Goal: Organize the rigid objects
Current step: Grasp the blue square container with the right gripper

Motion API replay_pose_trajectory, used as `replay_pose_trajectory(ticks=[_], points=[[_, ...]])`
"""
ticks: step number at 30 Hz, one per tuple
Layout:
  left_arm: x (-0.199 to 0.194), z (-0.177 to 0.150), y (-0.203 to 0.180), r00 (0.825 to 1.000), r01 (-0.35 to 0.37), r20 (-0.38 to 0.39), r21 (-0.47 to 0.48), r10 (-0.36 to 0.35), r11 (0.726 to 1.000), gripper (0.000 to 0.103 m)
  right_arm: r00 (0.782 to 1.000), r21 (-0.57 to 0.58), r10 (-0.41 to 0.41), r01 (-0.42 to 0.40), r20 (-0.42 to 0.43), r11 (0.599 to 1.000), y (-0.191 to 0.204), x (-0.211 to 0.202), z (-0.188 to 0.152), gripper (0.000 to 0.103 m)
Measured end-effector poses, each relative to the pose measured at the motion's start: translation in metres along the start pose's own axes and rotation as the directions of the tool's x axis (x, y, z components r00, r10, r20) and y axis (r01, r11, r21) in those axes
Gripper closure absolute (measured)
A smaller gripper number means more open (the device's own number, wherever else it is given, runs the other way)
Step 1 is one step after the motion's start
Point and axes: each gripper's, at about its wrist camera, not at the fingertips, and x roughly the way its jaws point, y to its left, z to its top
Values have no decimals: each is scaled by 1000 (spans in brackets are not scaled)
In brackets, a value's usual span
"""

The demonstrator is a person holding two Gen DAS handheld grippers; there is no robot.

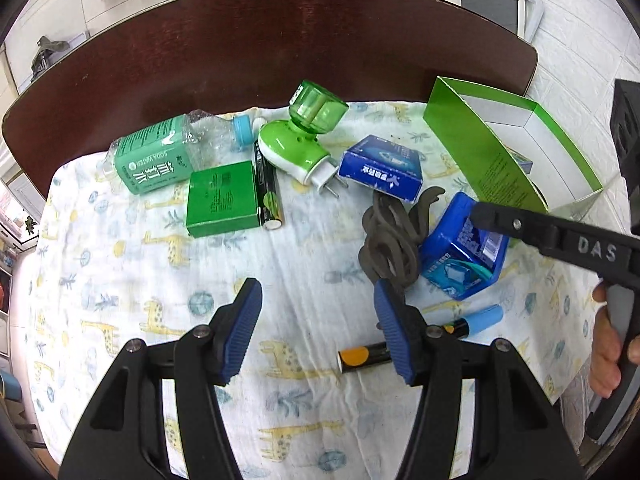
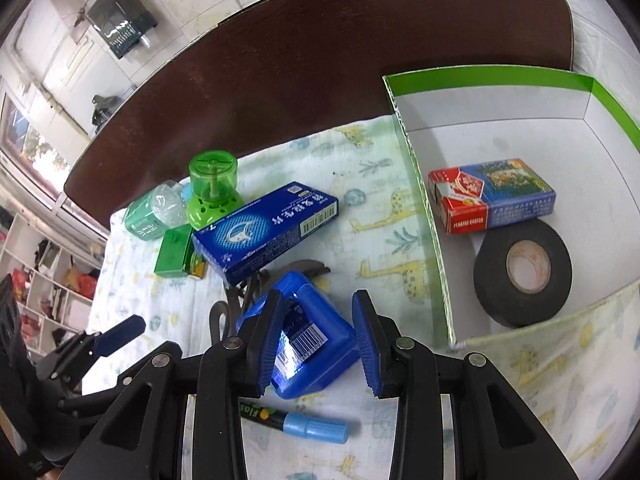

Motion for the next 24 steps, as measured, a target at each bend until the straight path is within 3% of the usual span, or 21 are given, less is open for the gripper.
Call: replay_pose_trajectory(ticks=[9, 14, 19, 24], points=[[-8, -9, 10, 1000, 19, 18, -46, -18, 999, 46, 996, -61, 74, -77, -47, 995, 24, -10, -42, 66], [-13, -15, 17, 1000, 21, 11, -83, -21, 996, 45, 984, -22, 142, -145, -102, 989, 23, -8, -65, 66], [-19, -25, 22, 999, 43, 4, -112, -43, 993, 46, 987, 24, 151, -150, -52, 988, 6, -20, -71, 66], [-23, -30, 4, 991, 135, -11, -80, -136, 988, 47, 990, 86, 144, -144, 0, 986, -16, -32, -59, 66]])
